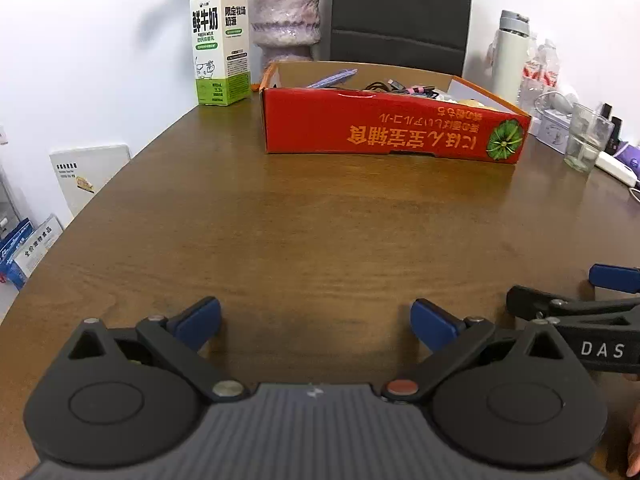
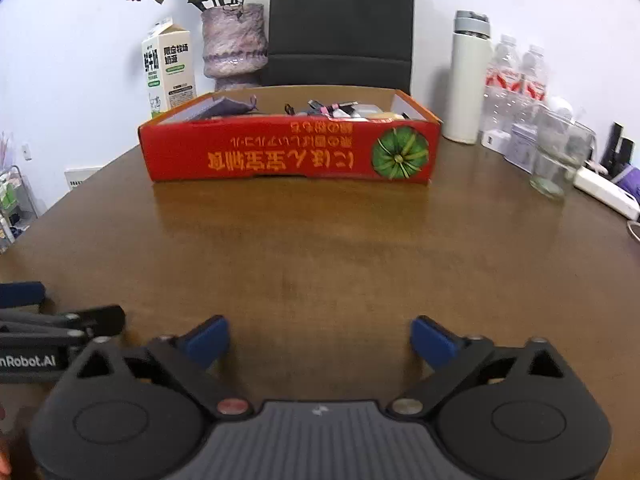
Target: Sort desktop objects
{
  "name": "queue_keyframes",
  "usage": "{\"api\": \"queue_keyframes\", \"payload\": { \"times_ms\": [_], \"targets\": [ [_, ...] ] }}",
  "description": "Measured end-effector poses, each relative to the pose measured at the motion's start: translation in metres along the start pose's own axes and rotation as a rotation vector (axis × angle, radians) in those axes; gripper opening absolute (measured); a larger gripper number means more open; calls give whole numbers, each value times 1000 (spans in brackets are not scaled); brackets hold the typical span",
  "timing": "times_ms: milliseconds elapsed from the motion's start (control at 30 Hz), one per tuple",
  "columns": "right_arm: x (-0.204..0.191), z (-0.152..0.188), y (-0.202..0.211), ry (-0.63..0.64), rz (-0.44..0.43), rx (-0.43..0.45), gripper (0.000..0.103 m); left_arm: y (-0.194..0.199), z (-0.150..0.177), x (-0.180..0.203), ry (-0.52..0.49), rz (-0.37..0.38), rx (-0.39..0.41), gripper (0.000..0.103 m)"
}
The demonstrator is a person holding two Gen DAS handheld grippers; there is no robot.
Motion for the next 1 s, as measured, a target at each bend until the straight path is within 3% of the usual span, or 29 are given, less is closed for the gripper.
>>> {"api": "queue_keyframes", "payload": {
  "times_ms": [233,1000],
  "targets": [
    [-7,21,17,-3,1,4,103,8,14,4,-5,-46,20,103],
    [-4,22,18,7,-12,3,103,7,12,3,-4,-29,16,103]
  ]
}}
Point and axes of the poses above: each gripper's, at about its wrist camera, not at the fingertips, and y roughly against the way its jaws point, x to its right, z to its underside, the point moved 1 cm from there along -y, roughly the way its jaws point, and after that the axes turned 10 degrees about -x, right-handed, at the moved point
